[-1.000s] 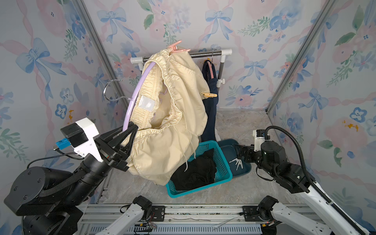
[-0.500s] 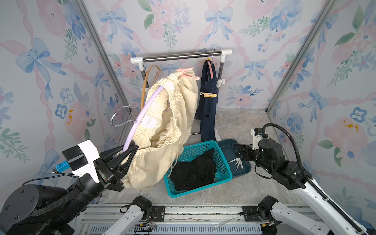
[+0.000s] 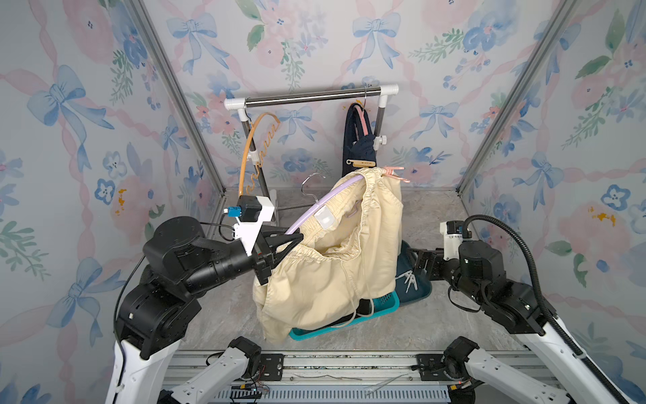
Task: Remove the clothespins securing shorts to the hanger
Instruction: Adjust the shorts in the basket.
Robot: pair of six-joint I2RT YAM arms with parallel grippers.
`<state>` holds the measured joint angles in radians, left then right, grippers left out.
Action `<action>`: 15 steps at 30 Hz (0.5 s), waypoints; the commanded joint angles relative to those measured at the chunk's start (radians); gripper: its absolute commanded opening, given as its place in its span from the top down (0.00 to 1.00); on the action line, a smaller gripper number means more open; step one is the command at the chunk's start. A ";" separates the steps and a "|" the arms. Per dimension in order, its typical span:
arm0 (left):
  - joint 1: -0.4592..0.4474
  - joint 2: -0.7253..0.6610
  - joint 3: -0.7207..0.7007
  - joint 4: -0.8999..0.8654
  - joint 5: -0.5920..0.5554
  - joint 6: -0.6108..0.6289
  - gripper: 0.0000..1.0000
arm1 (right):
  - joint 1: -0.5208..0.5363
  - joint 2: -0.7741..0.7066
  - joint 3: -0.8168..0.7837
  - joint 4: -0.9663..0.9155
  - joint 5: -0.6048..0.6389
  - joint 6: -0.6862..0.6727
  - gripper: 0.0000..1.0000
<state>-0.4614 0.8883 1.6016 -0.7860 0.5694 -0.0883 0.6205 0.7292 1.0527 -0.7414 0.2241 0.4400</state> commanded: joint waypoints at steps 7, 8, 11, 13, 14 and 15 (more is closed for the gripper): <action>0.008 -0.136 -0.106 0.117 -0.131 0.077 1.00 | -0.011 -0.080 0.011 0.124 -0.236 -0.141 0.03; 0.009 -0.149 -0.110 0.104 -0.139 0.079 1.00 | -0.010 -0.073 0.017 0.144 -0.255 -0.160 0.03; 0.008 -0.171 -0.105 0.046 -0.171 0.085 1.00 | -0.011 -0.042 0.037 0.196 -0.306 -0.211 0.01; 0.009 -0.186 -0.106 0.022 -0.191 0.088 1.00 | -0.011 -0.015 0.052 0.236 -0.334 -0.229 0.01; 0.008 -0.195 -0.107 0.010 -0.195 0.088 1.00 | -0.010 0.001 0.057 0.259 -0.356 -0.236 0.01; 0.008 -0.204 -0.108 0.005 -0.197 0.088 1.00 | -0.010 0.017 0.063 0.278 -0.373 -0.246 0.01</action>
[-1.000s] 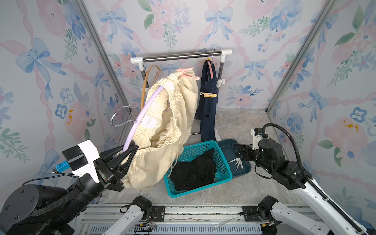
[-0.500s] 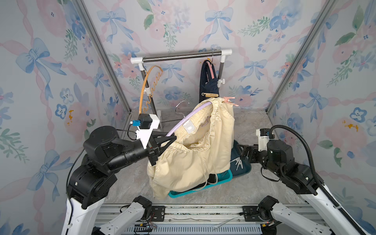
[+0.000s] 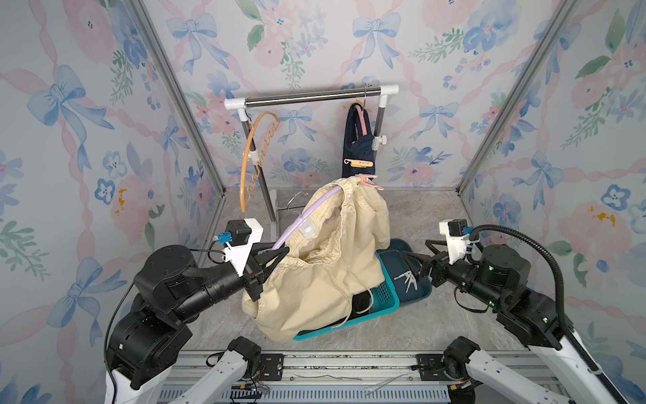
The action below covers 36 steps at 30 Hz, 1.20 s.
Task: Remove the clothespins securing shorts to the hanger
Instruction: Adjust the shorts in the basket, then remove the clothespin from the hanger.
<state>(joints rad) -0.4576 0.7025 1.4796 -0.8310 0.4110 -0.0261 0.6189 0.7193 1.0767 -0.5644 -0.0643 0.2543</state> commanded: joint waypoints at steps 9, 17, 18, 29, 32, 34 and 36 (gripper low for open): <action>0.004 -0.048 -0.016 0.002 -0.024 0.047 1.00 | -0.009 0.162 0.119 0.209 -0.223 -0.226 0.02; 0.004 -0.001 -0.045 -0.040 0.117 0.054 1.00 | 0.016 0.198 0.161 0.259 -0.250 -0.397 0.03; 0.004 0.003 -0.051 -0.045 0.129 0.055 1.00 | 0.021 0.200 0.167 0.258 -0.246 -0.418 0.03; 0.004 0.030 -0.083 -0.047 0.183 0.059 1.00 | 0.110 0.260 0.223 0.172 -0.162 -0.600 0.16; 0.004 0.025 -0.088 -0.048 0.203 0.066 1.00 | 0.113 0.269 0.233 0.162 -0.146 -0.623 0.19; 0.004 0.019 -0.095 -0.047 0.214 0.068 1.00 | 0.113 0.274 0.242 0.148 -0.151 -0.639 0.20; 0.004 0.014 -0.099 -0.048 0.215 0.065 1.00 | 0.113 0.282 0.257 0.124 -0.154 -0.649 0.21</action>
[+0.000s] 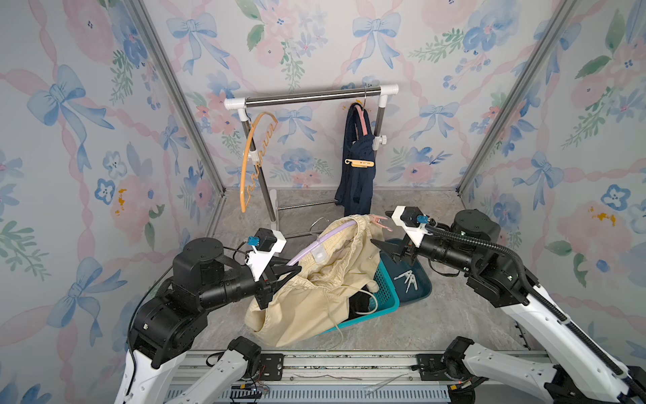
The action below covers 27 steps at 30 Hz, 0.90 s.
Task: Remove the clothespins securing shorts to the hanger
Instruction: Remove the clothespin from the hanger.
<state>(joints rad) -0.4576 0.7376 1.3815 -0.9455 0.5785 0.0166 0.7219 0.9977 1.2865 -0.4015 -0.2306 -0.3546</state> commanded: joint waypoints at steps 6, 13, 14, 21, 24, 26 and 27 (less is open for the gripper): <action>0.004 -0.019 -0.006 0.067 0.053 0.022 1.00 | 0.010 0.012 0.056 -0.062 0.002 -0.060 0.35; 0.002 -0.021 -0.004 0.067 0.062 0.027 1.00 | -0.008 0.026 0.052 -0.076 -0.007 -0.060 0.42; 0.003 -0.023 -0.005 0.067 0.063 0.028 1.00 | -0.015 0.026 0.049 -0.074 -0.011 -0.057 0.43; 0.002 -0.023 -0.005 0.067 0.065 0.025 1.00 | -0.052 0.033 0.038 -0.059 -0.060 -0.038 0.53; 0.003 -0.021 -0.004 0.068 0.064 0.025 1.00 | -0.058 0.035 0.035 -0.055 -0.070 -0.034 0.55; 0.003 -0.020 -0.004 0.069 0.064 0.025 1.00 | -0.061 0.037 0.031 -0.054 -0.072 -0.031 0.60; 0.003 -0.020 -0.004 0.069 0.064 0.024 1.00 | -0.062 0.038 0.030 -0.053 -0.072 -0.030 0.62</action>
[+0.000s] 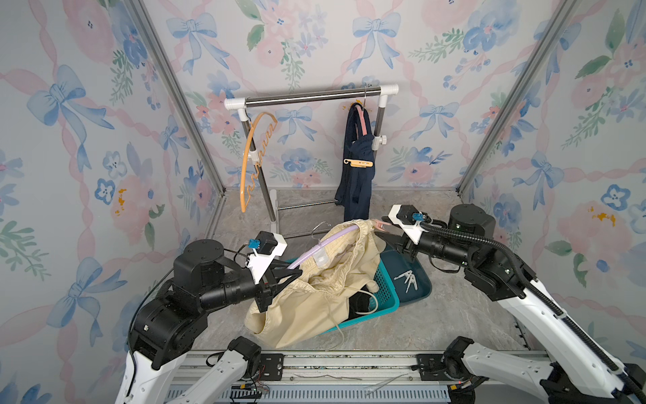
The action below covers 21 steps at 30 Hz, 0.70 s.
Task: Remove the clothespins securing shorts to the hanger
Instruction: Remove the clothespin from the hanger.
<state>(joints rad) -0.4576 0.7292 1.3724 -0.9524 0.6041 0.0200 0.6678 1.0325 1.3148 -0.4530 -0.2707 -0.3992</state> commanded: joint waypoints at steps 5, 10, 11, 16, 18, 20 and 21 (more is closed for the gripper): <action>0.003 -0.012 0.006 0.075 0.042 0.021 1.00 | -0.014 0.001 -0.006 0.002 -0.030 0.022 0.72; 0.003 -0.010 0.010 0.076 0.037 0.015 1.00 | -0.015 -0.004 -0.016 0.010 -0.026 0.031 0.91; 0.002 -0.009 0.011 0.075 0.036 0.014 1.00 | -0.016 -0.005 -0.016 0.009 -0.024 0.032 0.94; 0.002 -0.012 0.019 0.075 -0.002 0.009 1.00 | -0.016 -0.013 -0.020 0.010 0.002 0.043 1.00; 0.003 -0.011 0.017 0.074 -0.021 0.008 1.00 | -0.016 -0.024 -0.028 0.017 0.031 0.052 1.00; 0.002 -0.009 0.014 0.074 -0.040 0.004 1.00 | -0.016 -0.039 -0.035 0.026 0.068 0.064 1.00; 0.002 -0.006 0.013 0.071 -0.052 0.004 1.00 | -0.017 -0.052 -0.041 0.030 0.083 0.068 1.00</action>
<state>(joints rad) -0.4580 0.7296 1.3724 -0.9676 0.5777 0.0196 0.6552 1.0138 1.2922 -0.4397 -0.2382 -0.3603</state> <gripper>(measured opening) 0.144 0.163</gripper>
